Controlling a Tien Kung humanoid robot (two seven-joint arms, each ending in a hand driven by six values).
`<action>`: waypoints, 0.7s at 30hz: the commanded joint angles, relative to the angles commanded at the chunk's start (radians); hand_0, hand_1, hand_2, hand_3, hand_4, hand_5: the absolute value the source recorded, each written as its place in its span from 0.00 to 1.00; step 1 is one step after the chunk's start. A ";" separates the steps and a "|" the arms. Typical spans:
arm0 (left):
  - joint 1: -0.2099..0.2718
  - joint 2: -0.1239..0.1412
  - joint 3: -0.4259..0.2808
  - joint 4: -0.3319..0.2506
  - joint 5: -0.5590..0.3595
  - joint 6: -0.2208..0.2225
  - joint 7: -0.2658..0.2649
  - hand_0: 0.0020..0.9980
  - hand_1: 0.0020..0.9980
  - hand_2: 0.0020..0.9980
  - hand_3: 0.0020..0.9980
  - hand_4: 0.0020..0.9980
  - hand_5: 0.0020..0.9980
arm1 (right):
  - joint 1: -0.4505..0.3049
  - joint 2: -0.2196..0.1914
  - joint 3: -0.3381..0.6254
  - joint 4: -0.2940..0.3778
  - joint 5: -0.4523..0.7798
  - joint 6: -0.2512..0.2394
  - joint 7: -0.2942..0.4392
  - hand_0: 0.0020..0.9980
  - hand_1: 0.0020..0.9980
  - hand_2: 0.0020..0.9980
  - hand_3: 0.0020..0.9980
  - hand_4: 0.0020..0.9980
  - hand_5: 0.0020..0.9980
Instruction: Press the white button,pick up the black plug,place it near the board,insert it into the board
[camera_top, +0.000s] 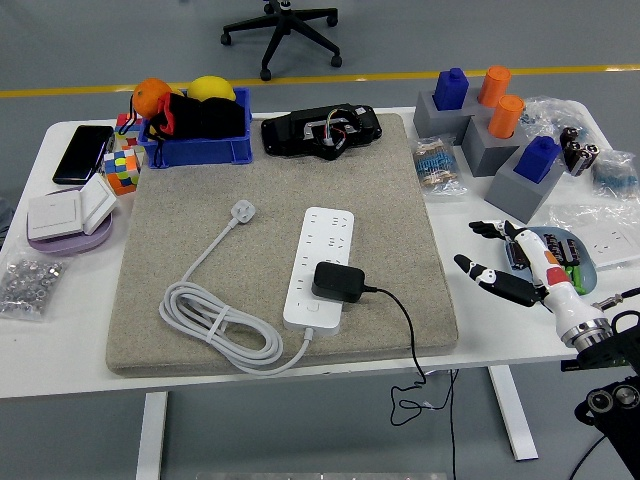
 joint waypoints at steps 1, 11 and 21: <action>-0.001 -0.001 -0.003 0.000 0.002 0.000 0.000 0.46 0.49 0.51 0.57 0.61 0.25 | -0.002 0.003 0.002 -0.002 0.002 -0.001 -0.001 0.89 0.80 0.76 0.76 0.91 0.59; -0.003 -0.001 -0.001 0.000 0.001 0.002 0.000 0.47 0.49 0.52 0.57 0.61 0.25 | -0.010 0.015 0.000 -0.013 0.001 0.004 -0.011 0.87 0.79 0.75 0.75 0.91 0.57; -0.011 0.000 -0.006 0.000 0.005 0.006 0.004 0.46 0.49 0.51 0.57 0.61 0.25 | -0.014 0.021 0.017 -0.011 0.001 0.001 -0.015 0.85 0.78 0.75 0.75 0.91 0.56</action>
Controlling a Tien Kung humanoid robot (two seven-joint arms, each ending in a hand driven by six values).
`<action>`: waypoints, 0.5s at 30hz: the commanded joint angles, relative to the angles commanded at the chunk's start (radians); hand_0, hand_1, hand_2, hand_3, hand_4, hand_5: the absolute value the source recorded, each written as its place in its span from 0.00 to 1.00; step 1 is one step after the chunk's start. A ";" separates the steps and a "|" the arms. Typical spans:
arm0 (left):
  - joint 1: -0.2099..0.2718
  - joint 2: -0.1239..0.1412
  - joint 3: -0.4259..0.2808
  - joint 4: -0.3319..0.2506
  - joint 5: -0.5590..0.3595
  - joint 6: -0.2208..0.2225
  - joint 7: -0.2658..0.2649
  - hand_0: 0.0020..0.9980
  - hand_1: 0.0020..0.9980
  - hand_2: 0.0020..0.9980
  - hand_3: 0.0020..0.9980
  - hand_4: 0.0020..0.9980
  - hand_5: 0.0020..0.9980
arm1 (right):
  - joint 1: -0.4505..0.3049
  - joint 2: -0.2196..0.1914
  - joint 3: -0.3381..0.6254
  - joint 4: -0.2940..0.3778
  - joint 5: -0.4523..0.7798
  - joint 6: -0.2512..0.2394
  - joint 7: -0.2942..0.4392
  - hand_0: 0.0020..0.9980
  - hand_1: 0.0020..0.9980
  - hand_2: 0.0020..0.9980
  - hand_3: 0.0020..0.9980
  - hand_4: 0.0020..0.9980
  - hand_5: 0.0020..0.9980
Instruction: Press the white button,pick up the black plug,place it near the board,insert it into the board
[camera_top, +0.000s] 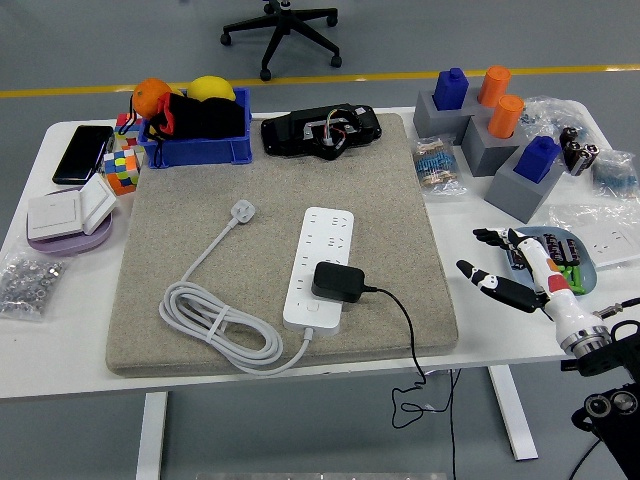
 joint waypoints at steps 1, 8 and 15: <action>-0.002 0.000 0.001 0.000 0.001 0.000 0.001 0.46 0.49 0.51 0.57 0.61 0.25 | 0.000 0.000 0.001 0.000 0.000 0.000 0.000 0.85 0.78 0.75 0.75 0.91 0.56; -0.035 0.002 -0.007 0.000 0.018 0.006 0.020 0.46 0.49 0.51 0.57 0.61 0.25 | 0.008 -0.007 0.002 0.002 0.012 -0.002 -0.002 0.82 0.76 0.74 0.74 0.90 0.54; -0.059 -0.004 0.003 0.000 0.024 0.007 0.026 0.46 0.49 0.52 0.57 0.61 0.25 | 0.014 0.001 0.007 0.003 0.016 -0.004 -0.002 0.81 0.76 0.74 0.74 0.89 0.53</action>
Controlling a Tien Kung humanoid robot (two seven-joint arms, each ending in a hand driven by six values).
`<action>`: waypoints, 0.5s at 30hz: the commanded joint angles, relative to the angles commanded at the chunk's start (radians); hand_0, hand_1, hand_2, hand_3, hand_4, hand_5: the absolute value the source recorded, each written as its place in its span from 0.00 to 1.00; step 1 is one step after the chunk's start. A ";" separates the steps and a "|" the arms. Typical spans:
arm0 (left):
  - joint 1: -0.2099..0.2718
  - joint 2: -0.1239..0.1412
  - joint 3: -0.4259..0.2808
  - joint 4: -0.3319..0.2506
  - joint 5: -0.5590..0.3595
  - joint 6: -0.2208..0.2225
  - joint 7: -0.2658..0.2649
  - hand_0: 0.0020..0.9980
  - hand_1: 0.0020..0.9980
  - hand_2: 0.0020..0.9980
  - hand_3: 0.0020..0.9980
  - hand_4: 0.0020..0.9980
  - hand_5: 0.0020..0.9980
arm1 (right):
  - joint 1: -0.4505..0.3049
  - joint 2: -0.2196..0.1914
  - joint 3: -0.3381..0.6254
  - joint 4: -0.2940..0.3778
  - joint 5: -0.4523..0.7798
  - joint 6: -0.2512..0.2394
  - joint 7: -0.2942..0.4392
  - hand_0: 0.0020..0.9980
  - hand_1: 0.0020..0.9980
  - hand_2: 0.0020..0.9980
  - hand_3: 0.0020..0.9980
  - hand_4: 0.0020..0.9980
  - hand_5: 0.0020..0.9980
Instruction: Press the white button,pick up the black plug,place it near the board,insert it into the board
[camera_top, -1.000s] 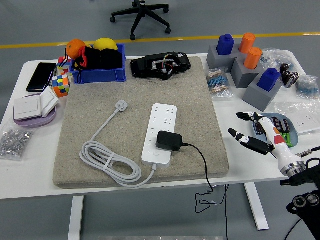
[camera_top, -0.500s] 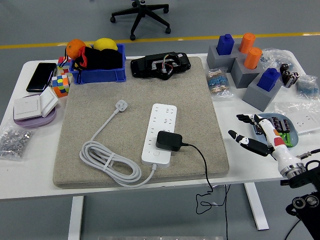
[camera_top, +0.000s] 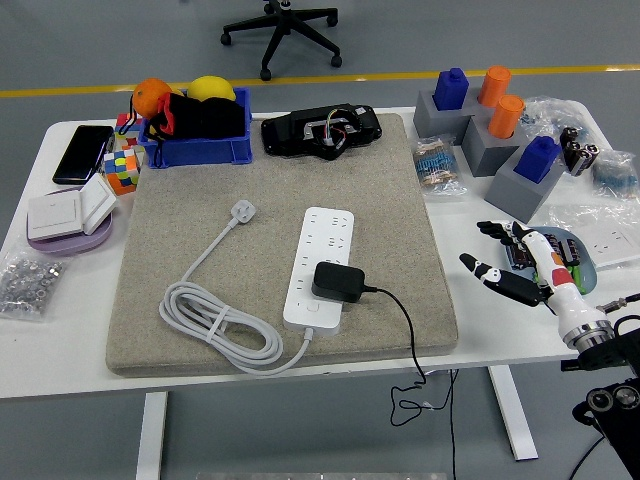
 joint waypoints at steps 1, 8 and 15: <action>-0.003 0.000 0.000 0.000 0.000 0.001 0.000 0.46 0.49 0.52 0.57 0.61 0.25 | 0.001 0.000 0.000 0.000 0.000 0.000 0.000 0.81 0.76 0.74 0.74 0.89 0.53; -0.012 0.000 -0.026 0.000 0.029 0.004 0.011 0.46 0.49 0.52 0.57 0.61 0.25 | 0.003 -0.001 0.010 0.003 -0.001 0.001 -0.004 0.81 0.76 0.74 0.74 0.89 0.51; -0.005 -0.010 -0.025 0.000 0.030 0.001 0.012 0.46 0.49 0.52 0.57 0.61 0.25 | 0.001 0.001 0.022 0.006 -0.002 0.001 -0.005 0.81 0.76 0.74 0.73 0.88 0.50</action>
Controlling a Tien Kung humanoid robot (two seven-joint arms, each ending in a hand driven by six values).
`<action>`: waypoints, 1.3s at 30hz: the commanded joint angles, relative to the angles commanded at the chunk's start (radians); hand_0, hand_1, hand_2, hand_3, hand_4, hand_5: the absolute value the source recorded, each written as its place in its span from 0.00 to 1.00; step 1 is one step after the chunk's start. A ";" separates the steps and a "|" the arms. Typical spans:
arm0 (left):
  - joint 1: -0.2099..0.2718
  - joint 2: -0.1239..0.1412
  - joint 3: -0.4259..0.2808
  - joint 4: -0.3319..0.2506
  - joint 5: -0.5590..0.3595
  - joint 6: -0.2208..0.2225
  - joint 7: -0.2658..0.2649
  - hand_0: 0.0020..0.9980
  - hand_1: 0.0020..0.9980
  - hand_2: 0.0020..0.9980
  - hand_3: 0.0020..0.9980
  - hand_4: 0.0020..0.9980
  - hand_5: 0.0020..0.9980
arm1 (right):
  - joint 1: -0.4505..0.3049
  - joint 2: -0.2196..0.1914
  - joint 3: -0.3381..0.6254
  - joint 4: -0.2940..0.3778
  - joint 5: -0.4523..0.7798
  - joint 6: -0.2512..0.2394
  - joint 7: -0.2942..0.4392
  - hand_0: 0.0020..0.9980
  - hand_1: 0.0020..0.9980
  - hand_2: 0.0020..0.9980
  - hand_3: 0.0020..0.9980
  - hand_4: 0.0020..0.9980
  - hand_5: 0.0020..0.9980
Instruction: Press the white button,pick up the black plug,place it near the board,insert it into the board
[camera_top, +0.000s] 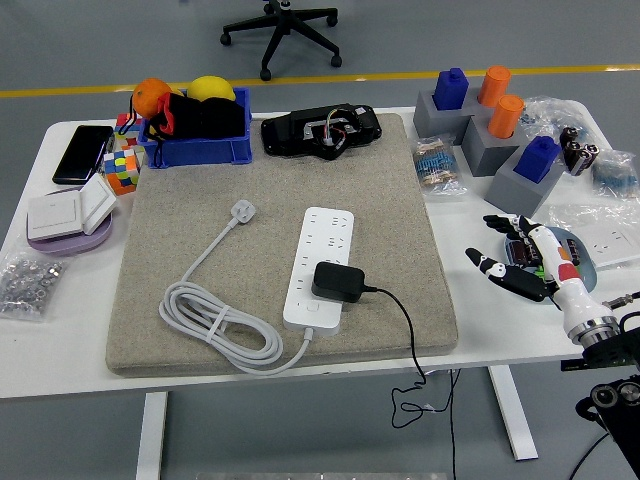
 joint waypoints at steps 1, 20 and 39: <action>0.002 -0.001 -0.002 0.000 0.003 0.000 0.001 0.46 0.49 0.52 0.57 0.61 0.25 | 0.000 0.000 0.002 0.001 0.000 0.000 0.000 0.81 0.76 0.74 0.73 0.88 0.50; 0.019 0.004 -0.015 0.000 0.021 -0.002 0.006 0.46 0.50 0.52 0.57 0.61 0.25 | -0.002 -0.004 0.014 0.028 0.027 0.005 0.000 0.79 0.74 0.71 0.70 0.85 0.46; 0.030 0.010 -0.011 0.000 0.018 -0.001 0.004 0.47 0.50 0.52 0.57 0.61 0.25 | -0.007 -0.002 0.025 0.043 0.022 0.014 0.003 0.78 0.71 0.70 0.68 0.85 0.45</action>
